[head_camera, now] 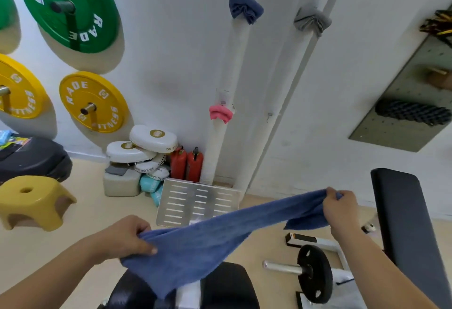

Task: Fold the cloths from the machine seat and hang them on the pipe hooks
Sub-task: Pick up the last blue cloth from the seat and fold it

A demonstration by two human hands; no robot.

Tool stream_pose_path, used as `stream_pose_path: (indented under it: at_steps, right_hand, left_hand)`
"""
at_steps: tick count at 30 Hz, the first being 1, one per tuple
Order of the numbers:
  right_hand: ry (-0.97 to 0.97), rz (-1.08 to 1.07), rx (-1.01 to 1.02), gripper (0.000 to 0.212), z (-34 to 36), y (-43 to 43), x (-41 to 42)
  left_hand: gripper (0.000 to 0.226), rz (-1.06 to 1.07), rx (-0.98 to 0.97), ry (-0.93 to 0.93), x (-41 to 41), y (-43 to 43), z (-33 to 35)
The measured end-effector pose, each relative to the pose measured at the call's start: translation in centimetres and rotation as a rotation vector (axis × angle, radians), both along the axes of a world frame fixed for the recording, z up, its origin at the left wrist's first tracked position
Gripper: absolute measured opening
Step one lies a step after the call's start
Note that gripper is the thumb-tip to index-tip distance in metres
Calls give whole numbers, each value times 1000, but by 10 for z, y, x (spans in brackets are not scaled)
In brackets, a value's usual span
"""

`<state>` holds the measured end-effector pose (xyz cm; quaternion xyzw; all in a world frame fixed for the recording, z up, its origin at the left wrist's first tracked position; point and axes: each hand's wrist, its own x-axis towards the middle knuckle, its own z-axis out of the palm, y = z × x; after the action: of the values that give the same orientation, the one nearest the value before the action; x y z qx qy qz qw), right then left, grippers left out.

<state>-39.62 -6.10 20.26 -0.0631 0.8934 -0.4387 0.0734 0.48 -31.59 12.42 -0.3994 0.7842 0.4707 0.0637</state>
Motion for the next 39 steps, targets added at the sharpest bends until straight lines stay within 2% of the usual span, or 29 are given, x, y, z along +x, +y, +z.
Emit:
stream_pose_path:
  at_steps: [5, 6, 9, 12, 14, 17, 19, 21, 24, 26, 29, 31, 36, 39]
  right_hand:
    - [-196, 229, 20, 17, -50, 2, 49]
    - [-243, 264, 13, 16, -61, 1, 64]
    - [-425, 323, 29, 30, -102, 2, 111]
    - [-670, 286, -20, 23, -135, 6, 149]
    - [-754, 278, -64, 14, -139, 4, 165]
    - [-782, 306, -151, 20, -131, -9, 175]
    - [-757, 352, -215, 19, -122, -18, 182]
    - [-698, 415, -226, 15, -114, -24, 193]
    - [-664, 480, -232, 15, -109, -24, 211]
    - [-659, 451, -271, 9, -109, -20, 217]
    - [-642, 339, -345, 3, -107, -15, 220]
    - [-655, 298, -378, 4, -104, -12, 222]
    - [-768, 315, -458, 17, -93, -14, 238]
    - [-717, 340, -406, 23, -98, -15, 244]
  left_hand:
    - [26, 354, 76, 159, -13, 18, -8]
    - [23, 374, 110, 160, -16, 29, -13]
    - [16, 343, 246, 79, -15, 75, -42]
    - [27, 486, 383, 60, -10, 109, -70]
    - [21, 635, 349, 125, -14, 116, -71]
    - [11, 741, 237, 288, -26, 116, -49]
    - [8, 704, 181, 372, -34, 118, -37]
    - [3, 592, 214, 403, -41, 127, -29]
    - [20, 419, 299, 400, -50, 149, -25]
    - [22, 445, 331, 432, -51, 159, -22]
    - [14, 644, 331, 488, -48, 152, -22]
    - [9, 703, 290, 486, -46, 143, -21]
    - [23, 435, 261, 469, -50, 163, -15]
    - [25, 441, 126, 469, -50, 177, -23]
